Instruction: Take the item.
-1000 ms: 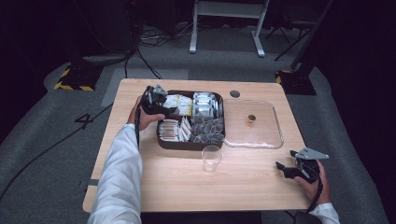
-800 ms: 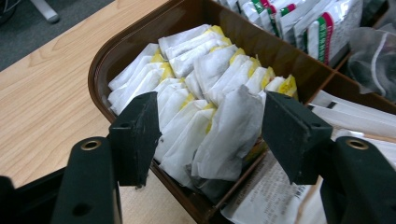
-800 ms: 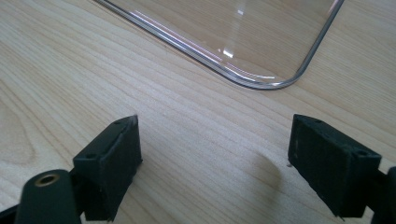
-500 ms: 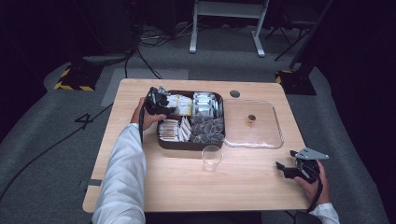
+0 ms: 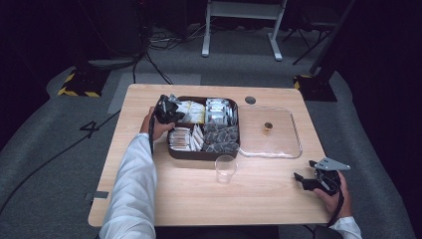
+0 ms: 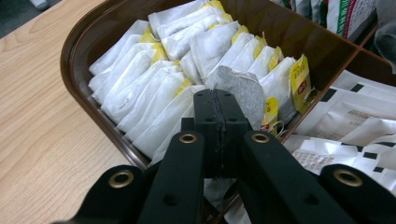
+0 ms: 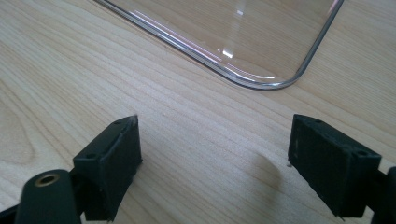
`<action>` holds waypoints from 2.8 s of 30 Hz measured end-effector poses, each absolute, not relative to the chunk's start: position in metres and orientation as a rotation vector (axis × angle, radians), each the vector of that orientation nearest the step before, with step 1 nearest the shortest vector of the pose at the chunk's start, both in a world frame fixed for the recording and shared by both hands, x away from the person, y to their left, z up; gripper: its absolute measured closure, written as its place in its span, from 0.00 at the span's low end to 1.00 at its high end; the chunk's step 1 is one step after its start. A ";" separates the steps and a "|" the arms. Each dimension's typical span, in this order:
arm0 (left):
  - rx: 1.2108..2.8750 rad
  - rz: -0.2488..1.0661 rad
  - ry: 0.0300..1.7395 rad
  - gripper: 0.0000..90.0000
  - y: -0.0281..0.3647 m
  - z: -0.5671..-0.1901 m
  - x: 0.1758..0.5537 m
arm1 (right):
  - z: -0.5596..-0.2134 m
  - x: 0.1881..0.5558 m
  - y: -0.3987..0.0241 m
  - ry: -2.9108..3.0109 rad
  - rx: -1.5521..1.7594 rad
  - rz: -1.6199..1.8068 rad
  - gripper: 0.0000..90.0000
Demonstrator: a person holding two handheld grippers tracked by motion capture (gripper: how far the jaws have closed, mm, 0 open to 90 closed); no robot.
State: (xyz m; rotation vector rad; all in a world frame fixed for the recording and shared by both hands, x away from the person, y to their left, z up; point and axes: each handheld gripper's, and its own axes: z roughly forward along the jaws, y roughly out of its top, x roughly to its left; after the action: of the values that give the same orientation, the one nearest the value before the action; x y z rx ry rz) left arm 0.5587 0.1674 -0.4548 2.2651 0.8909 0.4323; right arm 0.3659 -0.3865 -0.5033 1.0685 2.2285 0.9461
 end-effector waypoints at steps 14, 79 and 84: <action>2.171 0.465 0.861 1.00 0.177 -0.431 0.545 | -0.503 0.366 -0.386 2.228 1.069 0.948 0.19; 2.017 0.481 0.570 1.00 0.180 -0.362 0.427 | -0.503 0.367 -0.387 2.230 1.082 0.952 0.19; 2.029 0.468 0.525 1.00 0.170 -0.359 0.417 | -0.503 0.367 -0.387 2.231 1.081 0.951 0.19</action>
State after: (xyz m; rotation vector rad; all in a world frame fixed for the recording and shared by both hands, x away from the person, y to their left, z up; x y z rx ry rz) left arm 0.4175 0.1697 -0.3589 2.0290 0.5255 0.4683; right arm 0.3668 -0.3871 -0.5034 1.0814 2.2305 0.9513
